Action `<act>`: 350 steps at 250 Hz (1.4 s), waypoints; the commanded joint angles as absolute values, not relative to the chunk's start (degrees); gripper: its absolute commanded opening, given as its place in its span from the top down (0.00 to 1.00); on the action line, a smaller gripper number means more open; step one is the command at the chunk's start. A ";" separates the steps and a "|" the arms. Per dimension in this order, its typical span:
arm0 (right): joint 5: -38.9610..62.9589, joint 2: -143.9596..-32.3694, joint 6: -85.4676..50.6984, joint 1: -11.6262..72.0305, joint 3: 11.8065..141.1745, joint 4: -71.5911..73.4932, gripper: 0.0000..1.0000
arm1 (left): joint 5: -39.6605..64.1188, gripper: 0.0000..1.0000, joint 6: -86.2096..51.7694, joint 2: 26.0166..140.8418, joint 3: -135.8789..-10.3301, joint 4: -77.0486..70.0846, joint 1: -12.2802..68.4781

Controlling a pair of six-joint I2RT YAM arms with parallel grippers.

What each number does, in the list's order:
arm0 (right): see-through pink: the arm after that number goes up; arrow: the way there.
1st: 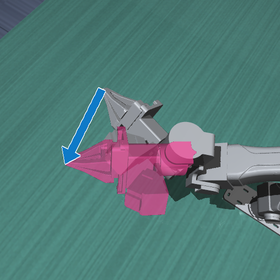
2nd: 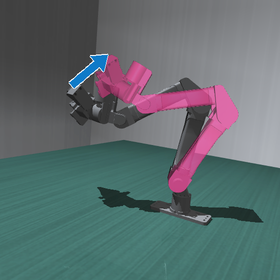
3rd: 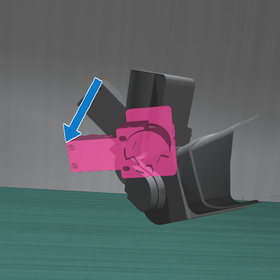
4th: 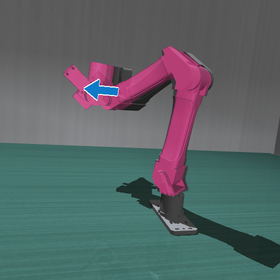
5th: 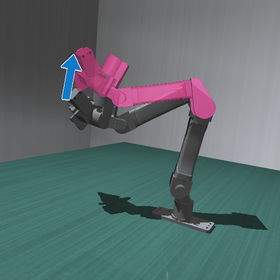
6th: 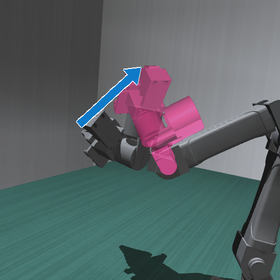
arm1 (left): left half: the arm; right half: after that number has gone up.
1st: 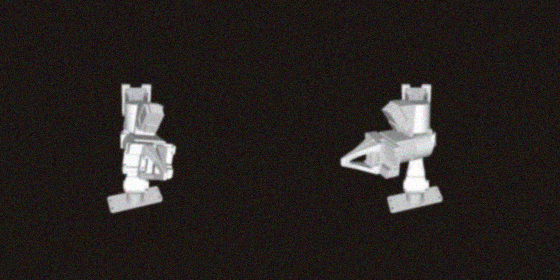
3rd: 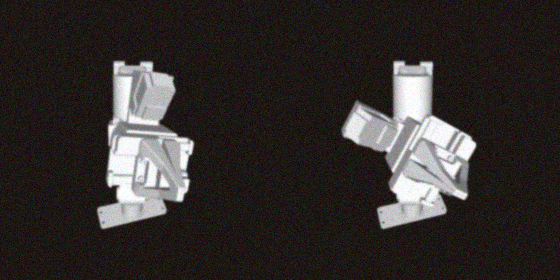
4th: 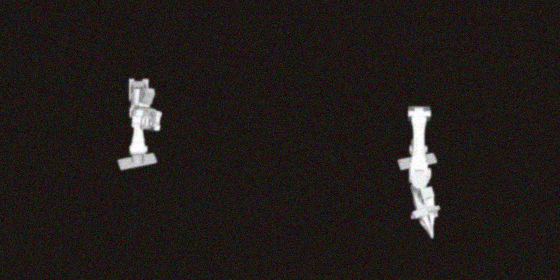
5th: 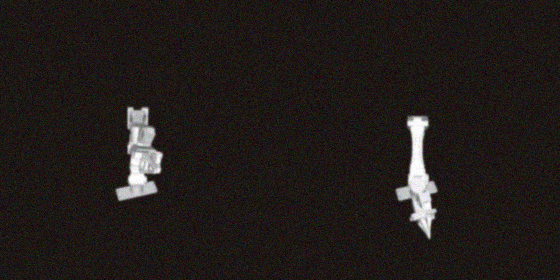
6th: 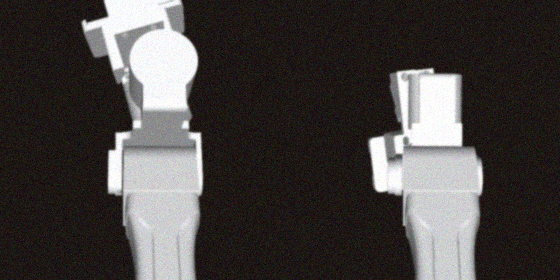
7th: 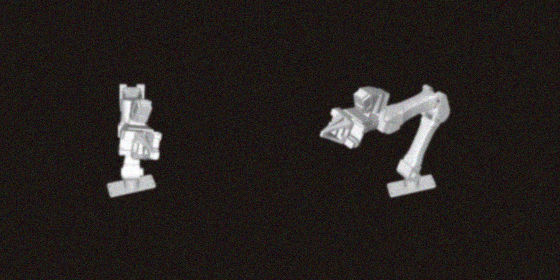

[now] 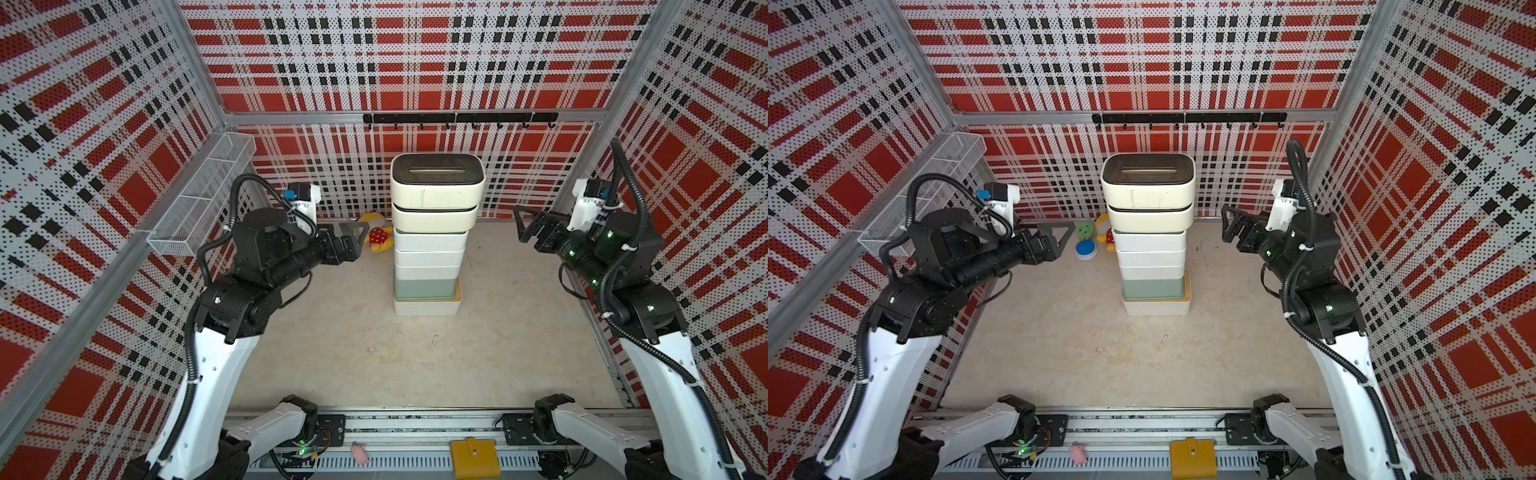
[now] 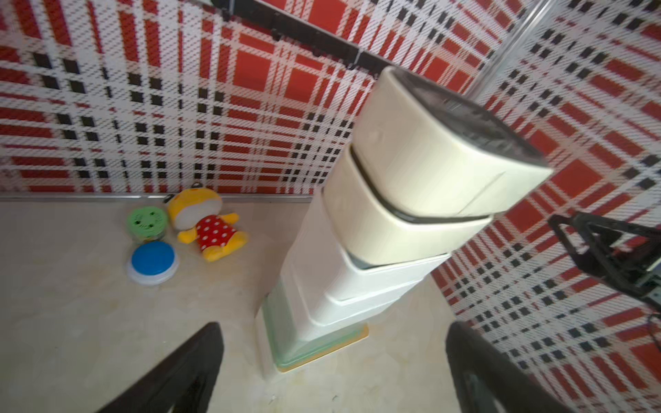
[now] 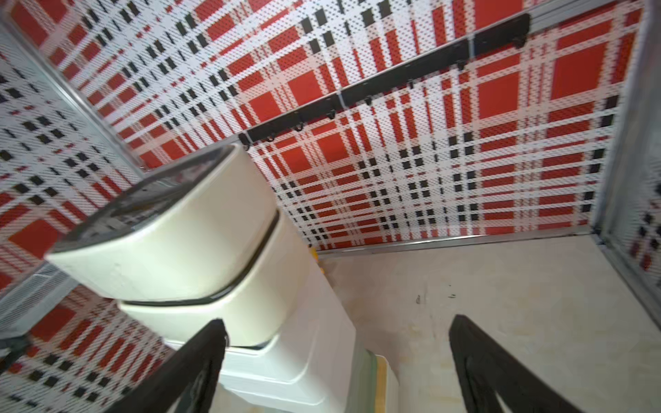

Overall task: Stack the tissue boxes
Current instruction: Reset both arms

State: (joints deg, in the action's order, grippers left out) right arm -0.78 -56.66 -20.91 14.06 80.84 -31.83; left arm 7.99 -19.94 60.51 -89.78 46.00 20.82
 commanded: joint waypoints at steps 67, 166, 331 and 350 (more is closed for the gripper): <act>-14.13 -50.41 -17.97 13.54 55.28 -15.98 0.00 | -21.46 0.01 -24.72 49.28 -55.14 31.27 18.31; -13.21 -52.35 -16.86 8.29 40.16 -4.12 0.00 | -51.01 0.01 -19.59 61.34 -37.00 -0.12 14.56; -21.43 -69.67 -6.82 0.64 24.01 32.22 0.00 | -37.08 0.01 5.72 87.28 -17.41 -64.70 13.62; -20.74 -71.49 -7.09 -0.15 22.82 35.66 0.00 | -33.63 0.01 5.22 86.91 -18.43 -61.06 12.82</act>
State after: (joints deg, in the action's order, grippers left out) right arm -19.59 -69.28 -10.24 0.80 24.62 23.35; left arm -37.52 2.85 87.53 -17.47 -51.11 13.23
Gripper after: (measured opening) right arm 0.995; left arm 0.995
